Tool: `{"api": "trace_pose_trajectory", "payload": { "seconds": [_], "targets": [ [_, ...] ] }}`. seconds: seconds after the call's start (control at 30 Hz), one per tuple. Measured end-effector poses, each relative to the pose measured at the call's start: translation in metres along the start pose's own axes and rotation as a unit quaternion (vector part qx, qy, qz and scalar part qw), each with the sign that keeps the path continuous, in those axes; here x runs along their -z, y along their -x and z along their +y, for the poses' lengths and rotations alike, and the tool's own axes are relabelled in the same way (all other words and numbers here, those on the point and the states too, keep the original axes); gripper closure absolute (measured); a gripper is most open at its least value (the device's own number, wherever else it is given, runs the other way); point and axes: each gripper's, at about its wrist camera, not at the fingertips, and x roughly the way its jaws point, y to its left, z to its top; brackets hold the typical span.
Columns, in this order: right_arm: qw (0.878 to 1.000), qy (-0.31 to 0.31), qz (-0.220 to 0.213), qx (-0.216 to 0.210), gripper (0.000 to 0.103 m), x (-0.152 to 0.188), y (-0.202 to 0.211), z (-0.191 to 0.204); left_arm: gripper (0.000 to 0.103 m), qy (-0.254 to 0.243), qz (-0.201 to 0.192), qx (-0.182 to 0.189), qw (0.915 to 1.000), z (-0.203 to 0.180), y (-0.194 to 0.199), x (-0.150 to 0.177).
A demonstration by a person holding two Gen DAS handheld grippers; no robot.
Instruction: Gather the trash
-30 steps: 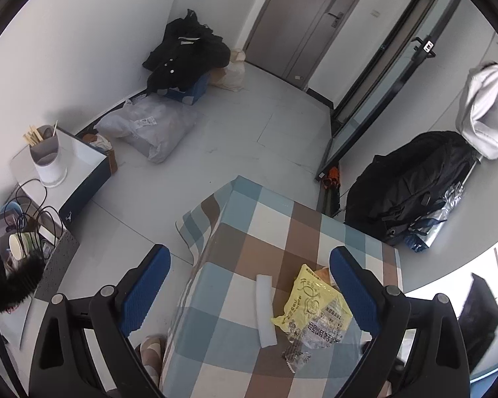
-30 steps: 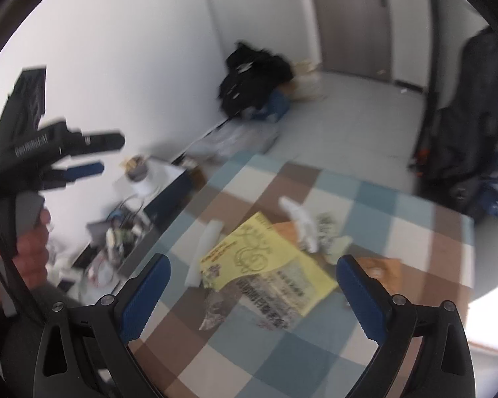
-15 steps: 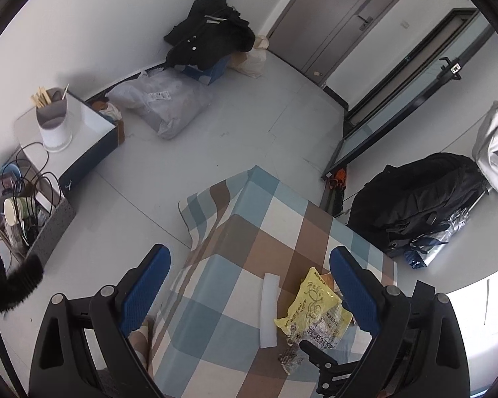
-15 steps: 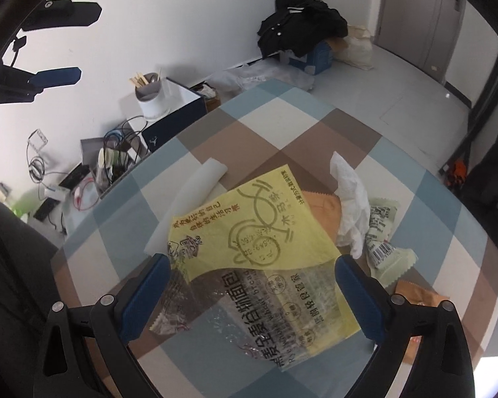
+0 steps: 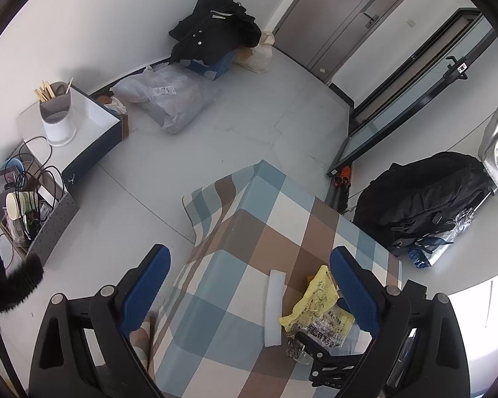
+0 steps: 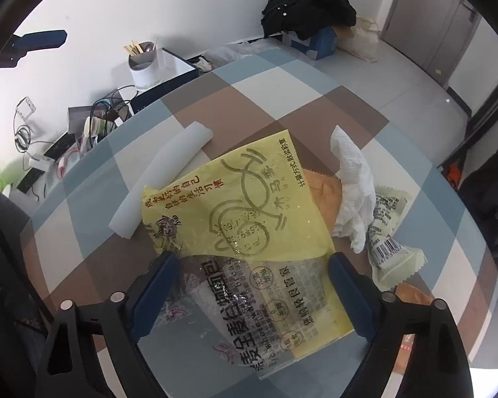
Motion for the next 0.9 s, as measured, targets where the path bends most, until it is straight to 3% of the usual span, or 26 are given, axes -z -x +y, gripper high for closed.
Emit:
{"api": "trace_pose_trajectory", "payload": {
  "seconds": [0.17,0.23,0.33,0.4,0.5,0.57,0.6,0.67,0.9],
  "targets": [
    [1.000,0.001,-0.004,-0.007,0.047,0.003,0.006,0.001,0.008,-0.003,0.000,-0.002,1.0000,-0.002,0.000,0.001],
    [1.000,0.004,-0.008,-0.013,0.067,0.005,0.008,0.006,0.008,-0.002,0.002,-0.003,1.0000,-0.002,-0.001,0.002],
    [0.999,0.005,-0.006,-0.035,0.085,0.007,0.011,0.009,0.008,0.002,0.002,-0.006,1.0000,-0.002,-0.001,0.004],
    [0.998,-0.001,-0.001,-0.055,0.090,0.008,0.012,0.008,0.008,0.006,0.008,-0.008,0.9999,-0.001,-0.002,0.006],
    [0.998,-0.019,-0.020,-0.054,0.088,0.009,0.023,-0.001,0.008,0.012,0.011,-0.006,0.9998,0.002,-0.001,0.009],
    [0.997,-0.041,-0.042,-0.057,0.075,0.009,0.034,-0.013,0.008,0.012,0.010,-0.007,0.9999,0.003,0.000,0.010],
    [0.996,-0.054,-0.053,-0.052,0.057,0.010,0.039,-0.020,0.008,0.012,0.009,-0.007,0.9999,0.004,0.001,0.010],
    [0.993,-0.077,-0.072,-0.046,0.040,0.013,0.047,-0.033,0.008,0.012,0.007,-0.009,0.9999,0.003,0.000,0.011],
    [0.990,-0.133,-0.032,-0.043,0.035,0.022,0.031,-0.061,0.008,-0.005,0.023,-0.010,0.9997,-0.004,-0.008,0.012]
  ]
}}
